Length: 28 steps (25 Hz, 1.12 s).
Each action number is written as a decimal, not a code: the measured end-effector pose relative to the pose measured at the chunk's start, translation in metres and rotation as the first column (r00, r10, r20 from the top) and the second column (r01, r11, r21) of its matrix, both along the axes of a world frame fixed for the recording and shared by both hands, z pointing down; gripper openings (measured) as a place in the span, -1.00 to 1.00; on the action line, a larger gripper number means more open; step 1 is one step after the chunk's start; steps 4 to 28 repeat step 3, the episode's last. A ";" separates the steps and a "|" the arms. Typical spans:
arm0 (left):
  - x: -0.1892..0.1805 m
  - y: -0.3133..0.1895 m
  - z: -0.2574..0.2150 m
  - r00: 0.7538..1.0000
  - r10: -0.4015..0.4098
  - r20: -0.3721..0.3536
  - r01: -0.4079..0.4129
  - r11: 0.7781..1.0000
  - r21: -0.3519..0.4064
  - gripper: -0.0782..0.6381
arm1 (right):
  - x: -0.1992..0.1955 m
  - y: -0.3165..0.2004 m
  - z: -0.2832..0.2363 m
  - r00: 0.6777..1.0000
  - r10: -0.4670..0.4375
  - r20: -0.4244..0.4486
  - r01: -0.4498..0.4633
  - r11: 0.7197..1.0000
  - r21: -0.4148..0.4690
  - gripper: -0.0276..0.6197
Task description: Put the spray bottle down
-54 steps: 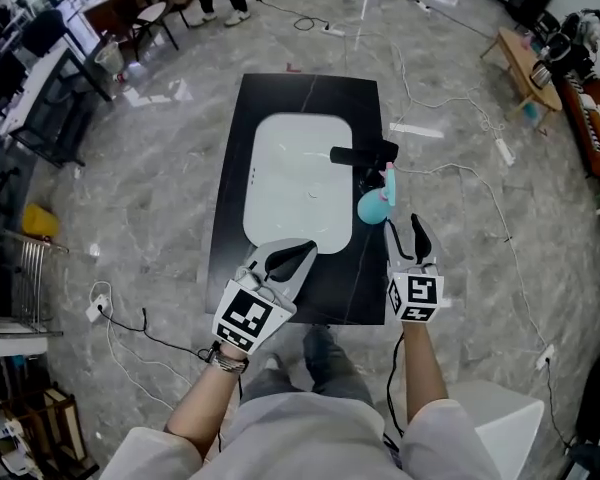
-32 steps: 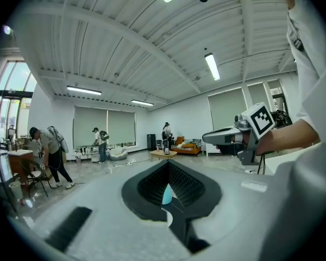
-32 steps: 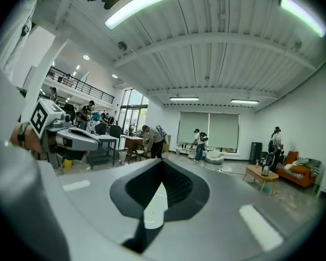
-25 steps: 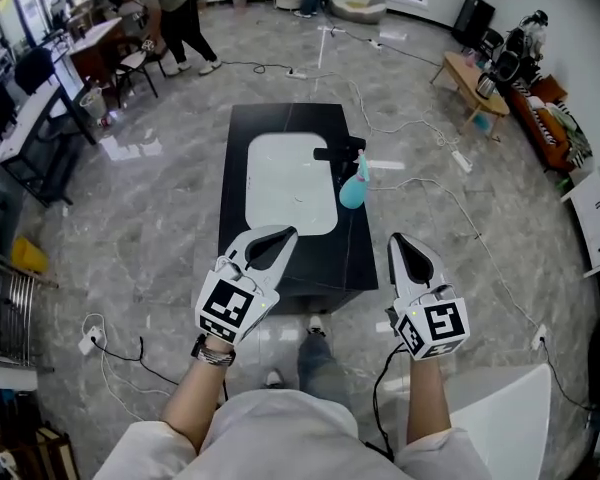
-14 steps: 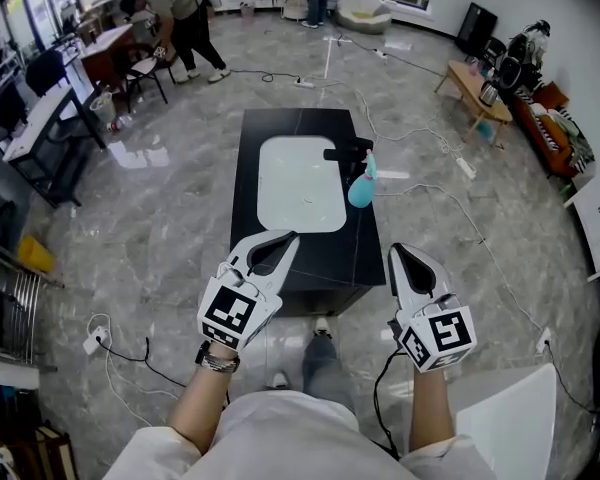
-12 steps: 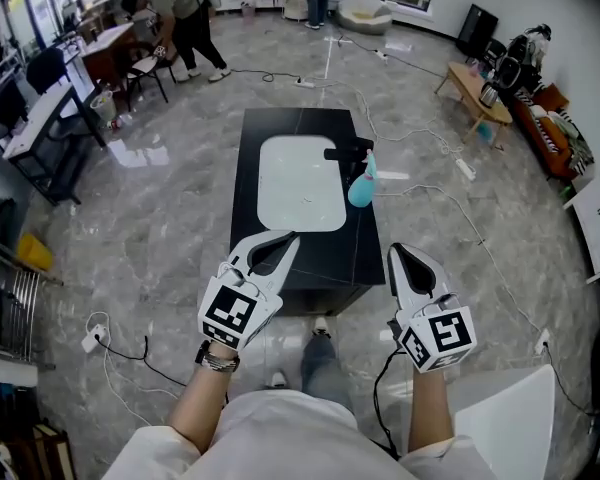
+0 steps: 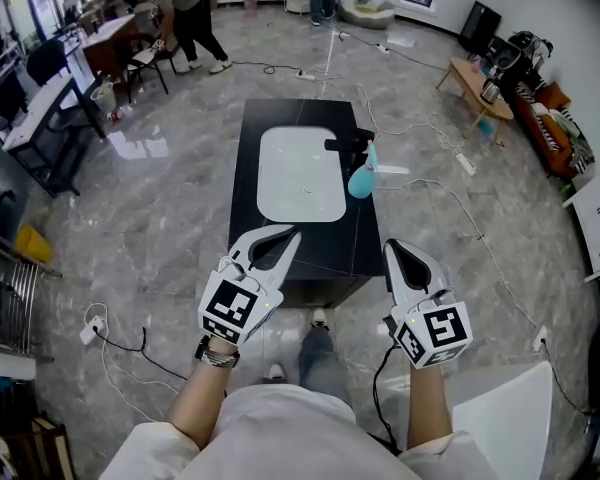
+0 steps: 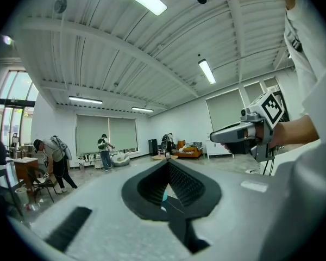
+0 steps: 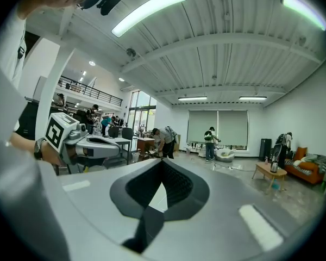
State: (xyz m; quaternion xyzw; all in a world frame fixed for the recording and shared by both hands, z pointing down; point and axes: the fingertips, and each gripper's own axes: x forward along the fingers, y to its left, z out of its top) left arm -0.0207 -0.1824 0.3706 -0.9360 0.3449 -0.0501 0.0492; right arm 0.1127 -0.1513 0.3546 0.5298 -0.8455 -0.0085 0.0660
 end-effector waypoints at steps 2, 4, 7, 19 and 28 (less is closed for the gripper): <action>-0.001 -0.002 0.002 1.000 -0.001 0.003 0.001 1.000 0.000 -0.76 | -0.003 -0.002 0.002 1.000 -0.006 -0.006 0.006 1.000 -0.003 -0.90; -0.001 -0.003 0.003 1.000 -0.001 0.005 0.001 1.000 0.000 -0.77 | -0.005 -0.003 0.004 1.000 -0.008 -0.009 0.008 1.000 -0.005 -0.90; -0.001 -0.003 0.003 1.000 -0.001 0.005 0.001 1.000 0.000 -0.77 | -0.005 -0.003 0.004 1.000 -0.008 -0.009 0.008 1.000 -0.005 -0.90; -0.001 -0.003 0.003 1.000 -0.001 0.005 0.001 1.000 0.000 -0.77 | -0.005 -0.003 0.004 1.000 -0.008 -0.009 0.008 1.000 -0.005 -0.90; -0.001 -0.003 0.003 1.000 -0.001 0.005 0.001 1.000 0.000 -0.77 | -0.005 -0.003 0.004 1.000 -0.008 -0.009 0.008 1.000 -0.005 -0.90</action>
